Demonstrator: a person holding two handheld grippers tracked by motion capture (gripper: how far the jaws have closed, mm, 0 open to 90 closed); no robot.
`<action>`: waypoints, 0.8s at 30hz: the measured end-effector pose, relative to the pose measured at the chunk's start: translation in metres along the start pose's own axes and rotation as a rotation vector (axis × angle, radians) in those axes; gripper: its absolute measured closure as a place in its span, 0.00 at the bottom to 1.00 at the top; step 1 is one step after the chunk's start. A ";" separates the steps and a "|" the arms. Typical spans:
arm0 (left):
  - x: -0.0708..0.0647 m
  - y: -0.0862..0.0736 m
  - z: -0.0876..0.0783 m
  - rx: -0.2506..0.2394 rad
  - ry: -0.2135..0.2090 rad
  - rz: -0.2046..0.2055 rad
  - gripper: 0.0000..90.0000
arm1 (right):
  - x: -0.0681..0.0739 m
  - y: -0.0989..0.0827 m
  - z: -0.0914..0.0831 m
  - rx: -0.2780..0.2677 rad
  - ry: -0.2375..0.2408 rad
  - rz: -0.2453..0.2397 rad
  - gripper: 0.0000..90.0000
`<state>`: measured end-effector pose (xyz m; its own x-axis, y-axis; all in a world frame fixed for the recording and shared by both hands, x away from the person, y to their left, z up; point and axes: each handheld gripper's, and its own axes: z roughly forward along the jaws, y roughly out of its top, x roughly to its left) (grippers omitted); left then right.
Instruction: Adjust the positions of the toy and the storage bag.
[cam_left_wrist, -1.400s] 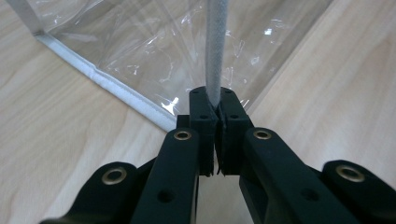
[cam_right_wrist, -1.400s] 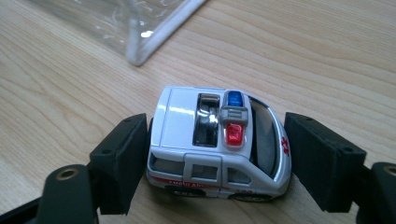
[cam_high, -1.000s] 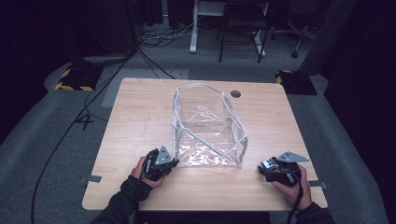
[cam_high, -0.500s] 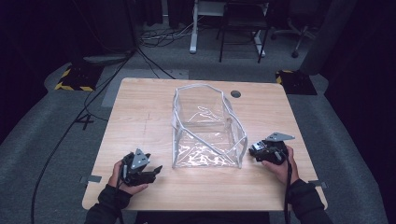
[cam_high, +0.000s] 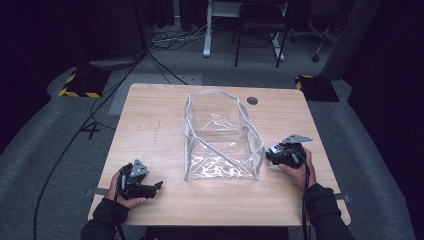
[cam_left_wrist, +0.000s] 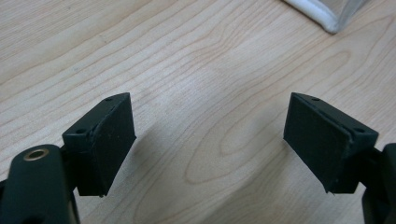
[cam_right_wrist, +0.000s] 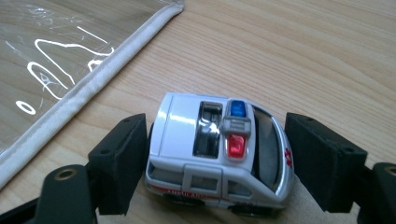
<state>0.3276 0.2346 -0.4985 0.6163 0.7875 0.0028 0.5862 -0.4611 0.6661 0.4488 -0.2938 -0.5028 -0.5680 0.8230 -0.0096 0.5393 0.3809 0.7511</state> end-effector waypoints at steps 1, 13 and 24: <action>0.000 -0.001 0.001 0.000 -0.003 -0.003 0.18 | -0.001 -0.002 -0.002 -0.002 0.000 0.000 0.26; 0.002 -0.003 0.003 -0.016 -0.028 -0.011 0.16 | -0.005 -0.012 -0.015 0.008 0.010 0.005 0.26; 0.002 -0.003 0.003 -0.017 -0.029 -0.010 0.16 | -0.003 -0.015 -0.017 0.004 0.020 -0.011 0.26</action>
<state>0.3289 0.2364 -0.5030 0.6252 0.7801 -0.0254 0.5839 -0.4459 0.6784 0.4316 -0.3089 -0.5026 -0.5862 0.8102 -0.0040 0.5358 0.3914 0.7482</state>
